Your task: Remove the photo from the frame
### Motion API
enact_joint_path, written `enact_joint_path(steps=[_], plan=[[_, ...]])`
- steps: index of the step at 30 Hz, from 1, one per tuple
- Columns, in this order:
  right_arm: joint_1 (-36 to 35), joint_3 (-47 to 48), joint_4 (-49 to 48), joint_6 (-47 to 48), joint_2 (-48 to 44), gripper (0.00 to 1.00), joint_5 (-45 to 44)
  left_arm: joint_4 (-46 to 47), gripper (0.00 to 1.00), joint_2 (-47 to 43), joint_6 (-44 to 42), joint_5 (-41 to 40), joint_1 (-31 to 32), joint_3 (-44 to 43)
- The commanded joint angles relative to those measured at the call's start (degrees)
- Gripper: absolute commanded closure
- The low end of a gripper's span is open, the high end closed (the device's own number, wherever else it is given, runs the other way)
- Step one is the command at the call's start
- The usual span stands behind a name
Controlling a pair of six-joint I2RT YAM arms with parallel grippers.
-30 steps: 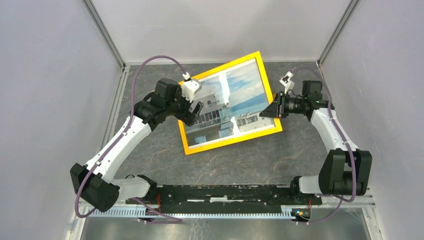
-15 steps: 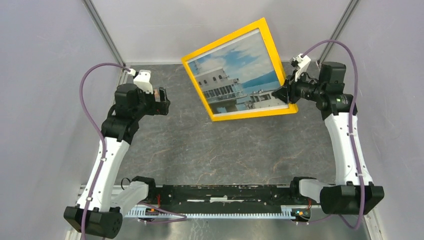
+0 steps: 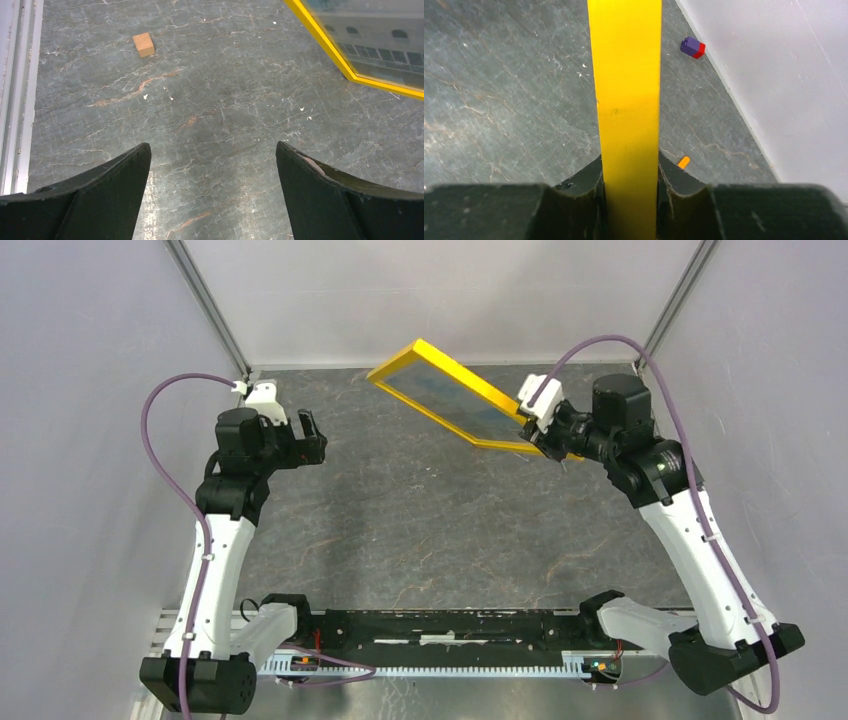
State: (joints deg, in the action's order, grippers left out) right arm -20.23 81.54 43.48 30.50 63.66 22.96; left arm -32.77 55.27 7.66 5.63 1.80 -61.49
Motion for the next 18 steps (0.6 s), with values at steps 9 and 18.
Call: enact_joint_path(steps=[9,18], plan=[[-23.09,-12.98,-4.09,6.02,-7.37,1.00,-24.51,3.28,0.00,1.54,2.97,-0.16,-1.61,-0.47],[-35.67,-33.92,-17.73,5.55,-9.72,0.99,-36.44,2.55,0.00,2.86,3.41,0.58,-3.19,-1.16]])
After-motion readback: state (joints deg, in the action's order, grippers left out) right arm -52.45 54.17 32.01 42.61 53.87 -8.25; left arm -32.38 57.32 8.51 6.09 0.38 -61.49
